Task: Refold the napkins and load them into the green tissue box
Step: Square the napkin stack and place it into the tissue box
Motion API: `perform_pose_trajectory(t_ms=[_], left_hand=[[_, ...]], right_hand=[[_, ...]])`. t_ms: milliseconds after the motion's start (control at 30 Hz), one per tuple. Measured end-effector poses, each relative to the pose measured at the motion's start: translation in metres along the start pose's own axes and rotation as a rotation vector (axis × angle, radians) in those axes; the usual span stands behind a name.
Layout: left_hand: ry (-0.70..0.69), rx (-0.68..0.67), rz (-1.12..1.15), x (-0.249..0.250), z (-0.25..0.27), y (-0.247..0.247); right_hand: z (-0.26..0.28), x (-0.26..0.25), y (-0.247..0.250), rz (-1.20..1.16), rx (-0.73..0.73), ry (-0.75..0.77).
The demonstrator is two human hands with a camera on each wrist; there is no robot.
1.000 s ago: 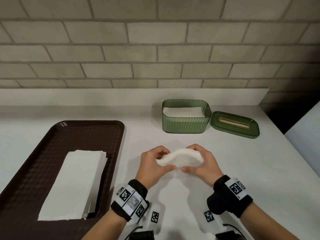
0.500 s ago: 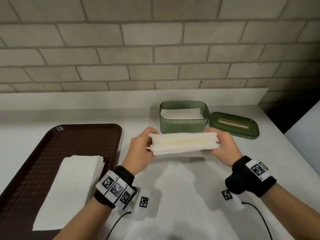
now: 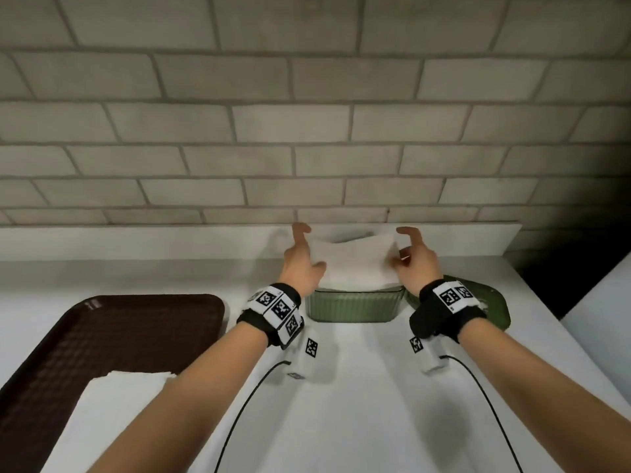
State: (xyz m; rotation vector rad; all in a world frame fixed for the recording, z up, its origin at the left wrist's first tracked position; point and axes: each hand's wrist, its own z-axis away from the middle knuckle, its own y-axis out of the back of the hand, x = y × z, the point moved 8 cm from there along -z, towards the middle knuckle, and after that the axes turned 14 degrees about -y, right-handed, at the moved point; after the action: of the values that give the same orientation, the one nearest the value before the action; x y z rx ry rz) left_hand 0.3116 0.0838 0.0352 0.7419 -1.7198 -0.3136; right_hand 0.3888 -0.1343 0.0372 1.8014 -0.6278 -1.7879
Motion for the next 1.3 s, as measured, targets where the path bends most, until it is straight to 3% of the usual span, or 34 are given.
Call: perform_pose_trajectory(t_ms=[233, 400, 467, 533, 600, 767, 967, 1100, 1300], left_hand=[[0.083, -0.265, -0.392, -0.004, -0.006, -0.016], [-0.212, -0.302, -0.734, 0.027, -0.01, -0.014], [-0.23, -0.459, -0.763, 0.02, -0.009, -0.026], [-0.141, -0.612, -0.732, 0.005, -0.003, -0.037], [-0.081, -0.676, -0.707, -0.004, 0.002, -0.042], [-0.066, -0.639, -0.633, 0.006, 0.013, -0.031], [-0.249, -0.281, -0.343, 0.063, 0.069, 0.059], [-0.043, -0.253, -0.331, 0.052, 0.147, 0.124], [0.402, -0.205, -0.714, -0.026, 0.26, 0.174]], right_hand=[[0.003, 0.003, -0.019, 0.205, -0.079, 0.076], [0.014, -0.018, -0.019, 0.628, 0.06, 0.272], [0.016, -0.018, -0.031, 0.702, -0.062, 0.289], [0.016, -0.007, -0.044, 0.754, -0.214, 0.223], [0.014, 0.005, -0.054, 0.815, -0.298, 0.166], [0.022, 0.005, -0.05, 0.853, -0.294, 0.188], [0.065, -0.045, -0.025, 0.579, -0.151, 0.346], [0.113, -0.066, -0.052, 0.391, -0.224, 0.437], [0.187, -0.075, -0.144, 0.242, -0.519, 0.504]])
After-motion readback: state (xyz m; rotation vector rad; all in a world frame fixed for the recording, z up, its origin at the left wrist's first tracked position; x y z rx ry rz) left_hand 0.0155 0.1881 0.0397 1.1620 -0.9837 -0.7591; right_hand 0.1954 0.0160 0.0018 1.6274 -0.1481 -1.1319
